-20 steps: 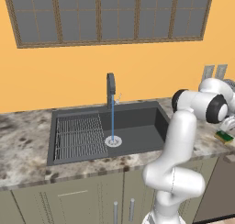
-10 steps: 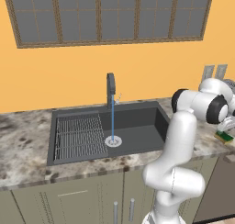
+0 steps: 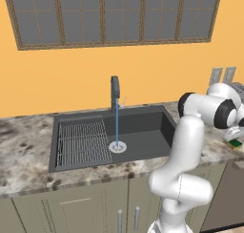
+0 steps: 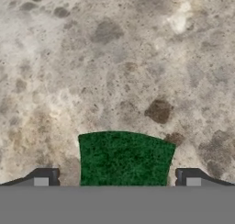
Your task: Soak the sponge with water for a few seconds and then drop it inside the sink.
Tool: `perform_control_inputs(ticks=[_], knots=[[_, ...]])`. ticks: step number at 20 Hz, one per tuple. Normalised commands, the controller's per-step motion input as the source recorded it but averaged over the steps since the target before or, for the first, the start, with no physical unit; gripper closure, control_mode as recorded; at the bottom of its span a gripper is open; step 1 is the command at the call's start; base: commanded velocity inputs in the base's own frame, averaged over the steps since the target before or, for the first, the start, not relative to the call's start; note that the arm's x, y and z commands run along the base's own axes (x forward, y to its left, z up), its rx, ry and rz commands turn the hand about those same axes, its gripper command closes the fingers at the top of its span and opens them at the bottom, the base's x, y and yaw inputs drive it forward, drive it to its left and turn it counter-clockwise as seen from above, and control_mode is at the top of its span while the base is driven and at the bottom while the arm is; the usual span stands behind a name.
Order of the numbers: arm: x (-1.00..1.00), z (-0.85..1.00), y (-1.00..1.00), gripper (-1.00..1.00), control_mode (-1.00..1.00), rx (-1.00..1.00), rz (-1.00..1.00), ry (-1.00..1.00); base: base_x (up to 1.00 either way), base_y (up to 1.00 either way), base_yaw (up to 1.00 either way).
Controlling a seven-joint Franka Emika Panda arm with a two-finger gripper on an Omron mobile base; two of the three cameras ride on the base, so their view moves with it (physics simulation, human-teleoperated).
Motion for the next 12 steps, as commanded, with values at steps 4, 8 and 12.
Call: perform_control_inputs(ticks=[4,8,12], knots=[[0.00,-0.26,0.00,-1.00,-1.00,0.00,-0.01,-0.01,0.00,0.00,0.00],[0.00,-0.30,0.00,-1.00,-1.00,0.00,-0.02,0.00,0.00,0.00,0.00],[0.00,-0.14,0.00,-1.00,-1.00,0.00,-0.01,0.00,0.00,0.00,0.00]])
